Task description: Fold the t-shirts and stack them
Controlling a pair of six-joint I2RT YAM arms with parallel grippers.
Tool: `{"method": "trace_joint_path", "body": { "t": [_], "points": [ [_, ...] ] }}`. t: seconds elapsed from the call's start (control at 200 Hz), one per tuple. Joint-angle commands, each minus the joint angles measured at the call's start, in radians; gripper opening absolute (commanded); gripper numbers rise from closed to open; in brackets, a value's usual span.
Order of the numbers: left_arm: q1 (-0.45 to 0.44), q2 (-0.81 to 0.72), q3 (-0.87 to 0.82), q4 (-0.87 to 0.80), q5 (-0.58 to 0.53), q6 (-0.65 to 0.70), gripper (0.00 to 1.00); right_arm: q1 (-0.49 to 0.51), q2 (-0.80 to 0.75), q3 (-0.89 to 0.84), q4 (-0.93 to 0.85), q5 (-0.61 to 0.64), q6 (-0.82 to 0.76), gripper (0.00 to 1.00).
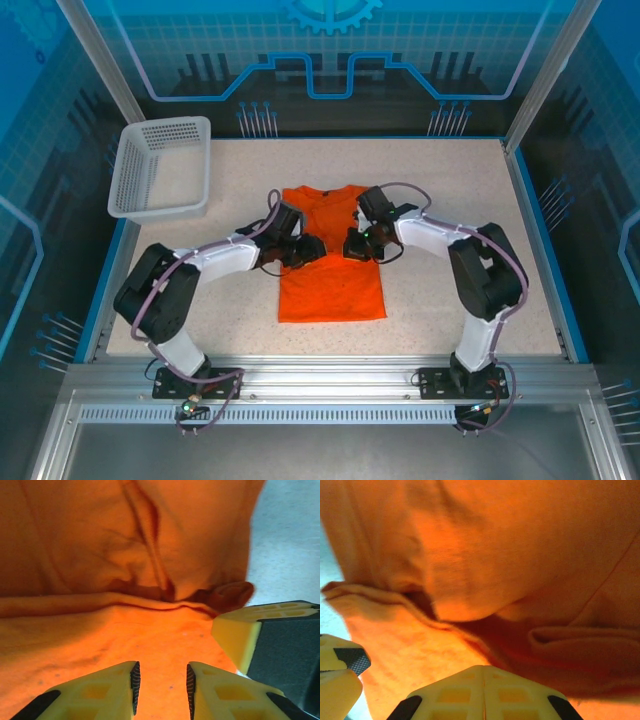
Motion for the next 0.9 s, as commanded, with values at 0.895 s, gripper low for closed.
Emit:
{"method": "trace_joint_path", "body": {
  "t": [0.895],
  "points": [
    [0.13, -0.075, -0.036, -0.098, -0.078, 0.05, 0.51, -0.243, -0.204, -0.166, 0.111, -0.125, -0.013, 0.41]
  ]
}}
